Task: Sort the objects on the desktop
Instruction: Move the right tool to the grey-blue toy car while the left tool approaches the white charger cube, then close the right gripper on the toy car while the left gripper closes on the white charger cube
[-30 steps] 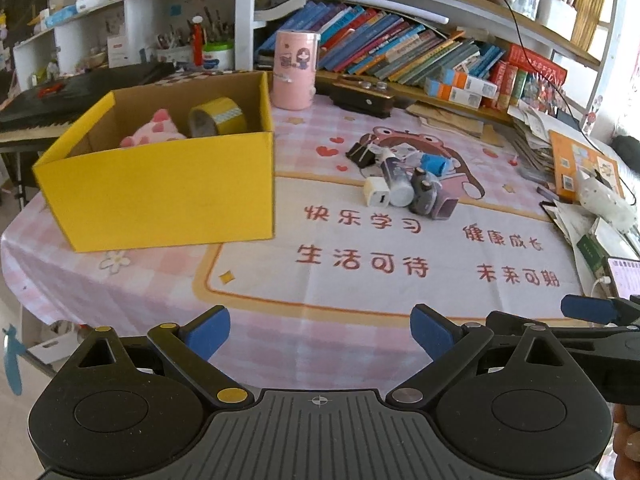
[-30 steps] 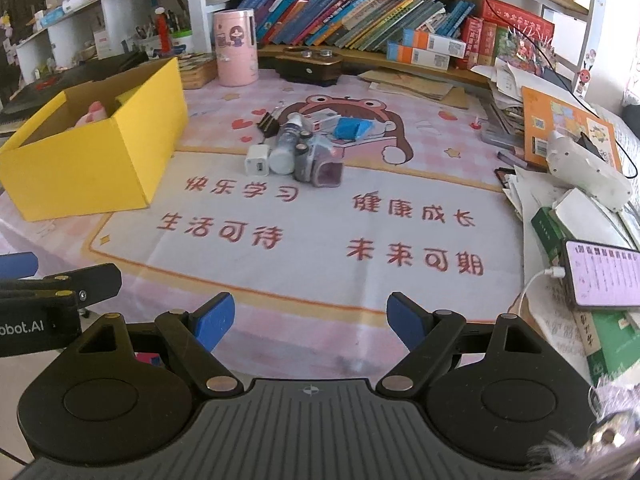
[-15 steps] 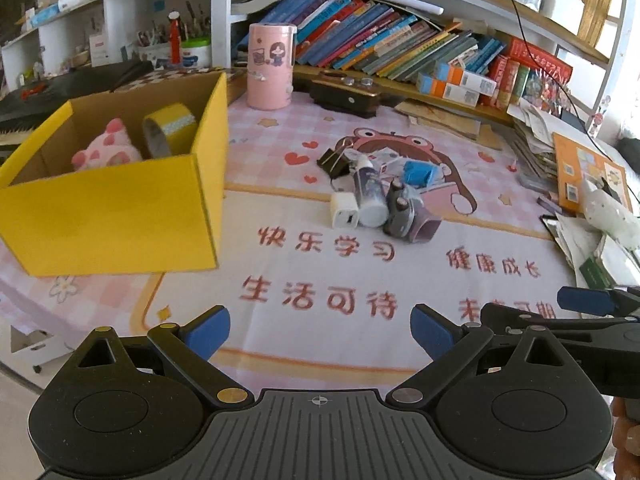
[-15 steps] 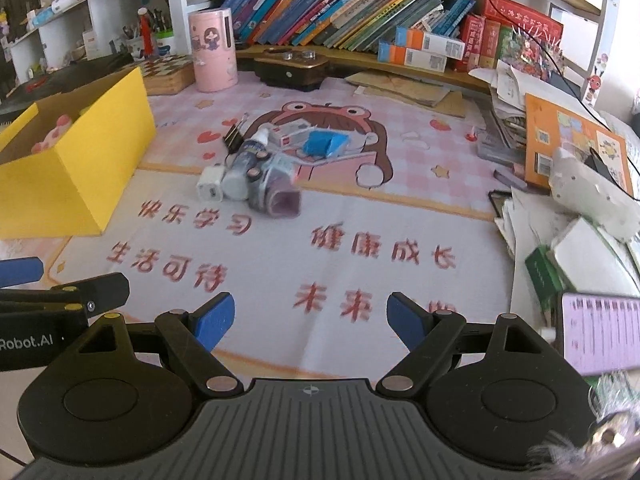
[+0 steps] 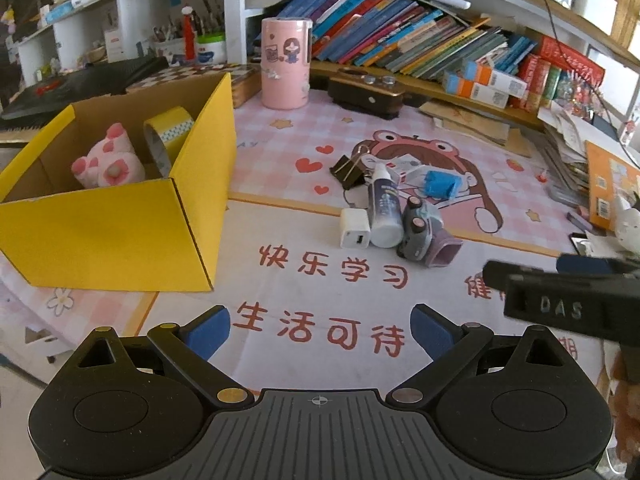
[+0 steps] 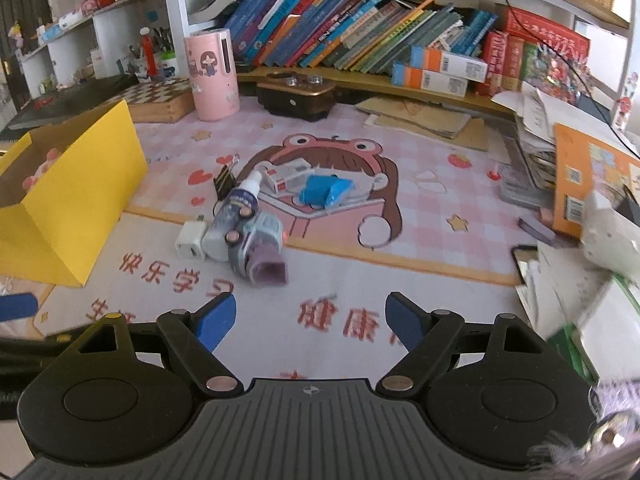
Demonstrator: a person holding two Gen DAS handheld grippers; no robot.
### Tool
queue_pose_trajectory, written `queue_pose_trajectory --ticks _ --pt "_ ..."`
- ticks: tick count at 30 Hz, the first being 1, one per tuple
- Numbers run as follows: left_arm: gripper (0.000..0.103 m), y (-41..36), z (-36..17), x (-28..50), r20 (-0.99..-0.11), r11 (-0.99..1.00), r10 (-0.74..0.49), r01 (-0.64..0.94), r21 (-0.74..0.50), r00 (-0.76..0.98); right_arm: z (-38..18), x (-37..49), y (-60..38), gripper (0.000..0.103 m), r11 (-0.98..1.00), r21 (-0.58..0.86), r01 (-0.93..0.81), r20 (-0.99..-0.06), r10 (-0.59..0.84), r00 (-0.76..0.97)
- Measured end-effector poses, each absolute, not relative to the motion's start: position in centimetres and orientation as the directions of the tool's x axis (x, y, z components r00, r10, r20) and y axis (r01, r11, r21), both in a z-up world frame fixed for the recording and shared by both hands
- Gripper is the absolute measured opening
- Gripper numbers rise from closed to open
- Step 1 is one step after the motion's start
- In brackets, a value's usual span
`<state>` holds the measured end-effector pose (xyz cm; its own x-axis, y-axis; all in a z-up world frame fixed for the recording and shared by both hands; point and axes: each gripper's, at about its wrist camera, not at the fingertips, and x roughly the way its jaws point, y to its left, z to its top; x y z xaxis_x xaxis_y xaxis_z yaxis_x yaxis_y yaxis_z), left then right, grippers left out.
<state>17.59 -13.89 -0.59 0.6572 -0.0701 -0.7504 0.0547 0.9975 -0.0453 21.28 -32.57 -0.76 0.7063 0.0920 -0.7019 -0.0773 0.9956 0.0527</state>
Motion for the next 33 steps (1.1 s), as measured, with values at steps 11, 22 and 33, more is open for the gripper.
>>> queue_pose_trajectory --ticks 11,22,33 --pt "0.099 -14.7 -0.7 18.4 -0.753 1.000 -0.025 0.023 -0.013 0.658 -1.7 25.1 -32.1 0.067 0.979 0.086 -0.183 -0.690 0.191 0.699" --pt "0.098 -15.4 -0.6 18.6 -0.748 1.000 -0.003 0.013 0.008 0.664 -2.3 27.0 -32.2 0.067 0.971 0.104 -0.214 -0.699 0.224 0.680" --pt "0.098 -15.2 -0.5 18.8 -0.743 1.000 0.015 -0.010 0.012 0.669 -3.3 28.7 -31.0 0.064 0.962 0.116 -0.249 -0.717 0.255 0.649"
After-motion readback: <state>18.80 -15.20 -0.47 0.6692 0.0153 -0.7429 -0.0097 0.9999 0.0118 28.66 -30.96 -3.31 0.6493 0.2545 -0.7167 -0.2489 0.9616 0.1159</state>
